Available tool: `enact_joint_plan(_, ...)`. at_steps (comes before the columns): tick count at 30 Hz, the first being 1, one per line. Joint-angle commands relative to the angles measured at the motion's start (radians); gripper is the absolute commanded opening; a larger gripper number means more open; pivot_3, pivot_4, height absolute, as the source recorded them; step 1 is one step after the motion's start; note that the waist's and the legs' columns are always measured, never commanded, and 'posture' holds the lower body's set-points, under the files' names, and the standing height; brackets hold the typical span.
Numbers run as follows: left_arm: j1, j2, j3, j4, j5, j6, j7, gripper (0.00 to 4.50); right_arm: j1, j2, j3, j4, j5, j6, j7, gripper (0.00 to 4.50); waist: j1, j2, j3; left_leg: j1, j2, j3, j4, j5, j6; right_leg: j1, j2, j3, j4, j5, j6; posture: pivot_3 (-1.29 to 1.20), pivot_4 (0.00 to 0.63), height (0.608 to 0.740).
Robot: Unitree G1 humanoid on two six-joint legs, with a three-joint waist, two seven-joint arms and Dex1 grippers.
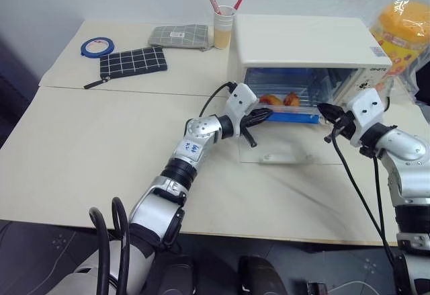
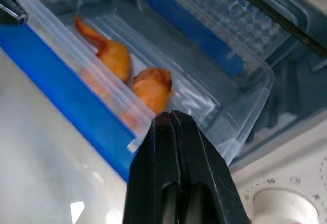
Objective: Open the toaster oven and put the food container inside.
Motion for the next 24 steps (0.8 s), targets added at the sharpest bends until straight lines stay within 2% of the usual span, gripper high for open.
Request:
enact_joint_plan(1,-0.028,-0.008,0.018,0.011,0.005,-0.036,0.002,0.03,-0.017,-0.008,-0.004,-0.006,0.007,-0.022,0.024,0.00,0.000,0.000,0.000,0.000,0.000,0.000,0.000,0.000,0.000,0.000,0.000,0.000,0.000,0.000,0.000,0.00,0.150,0.740)
enact_joint_plan(6,0.043,0.060,0.014,-0.158,-0.040,0.020,-0.142,0.03,0.094,-0.061,-0.077,-0.145,0.108,0.032,0.126,0.00,0.001,0.000,0.000,-0.001,0.000,0.000,0.000,0.000,0.000,0.000,0.000,-0.002,0.000,0.000,0.000,0.00,0.150,0.740)
enact_joint_plan(10,0.153,0.196,0.016,-0.409,-0.117,0.135,-0.329,0.03,0.278,-0.120,-0.185,-0.270,0.190,0.076,0.206,0.00,0.001,0.001,0.000,-0.002,0.001,0.000,0.000,0.000,-0.001,0.000,0.001,-0.003,0.000,0.000,0.000,0.00,0.150,0.740)
enact_joint_plan(13,0.214,0.304,0.034,-0.506,-0.164,0.175,-0.432,0.03,0.396,-0.145,-0.243,-0.285,0.208,0.083,0.246,0.00,0.000,0.001,0.000,-0.002,0.001,-0.001,0.001,0.001,-0.001,0.001,0.000,-0.002,0.000,0.000,0.000,0.00,0.150,0.740)
enact_joint_plan(16,0.281,0.431,0.082,-0.533,-0.225,0.152,-0.580,0.03,0.465,-0.150,-0.280,-0.191,0.193,0.040,0.268,0.00,-0.004,0.001,0.000,0.001,0.001,-0.001,0.001,0.001,-0.001,0.002,0.000,-0.001,0.001,0.000,0.000,0.00,0.150,0.740)
enact_joint_plan(19,0.362,0.532,0.116,-0.542,-0.255,0.174,-0.654,0.03,0.445,-0.155,-0.252,-0.027,0.141,-0.018,0.267,0.00,-0.014,0.002,0.000,0.003,0.001,-0.001,0.000,0.001,-0.001,0.002,0.001,0.000,0.001,0.000,0.000,0.00,0.150,0.740)
enact_joint_plan(24,0.480,0.602,0.156,-0.603,-0.296,0.166,-0.716,0.03,0.344,-0.131,-0.161,0.191,0.082,-0.093,0.301,0.00,-0.026,0.002,0.000,0.003,0.005,-0.002,0.000,0.000,-0.001,0.002,0.000,0.002,0.001,0.000,0.000,0.00,0.150,0.740)
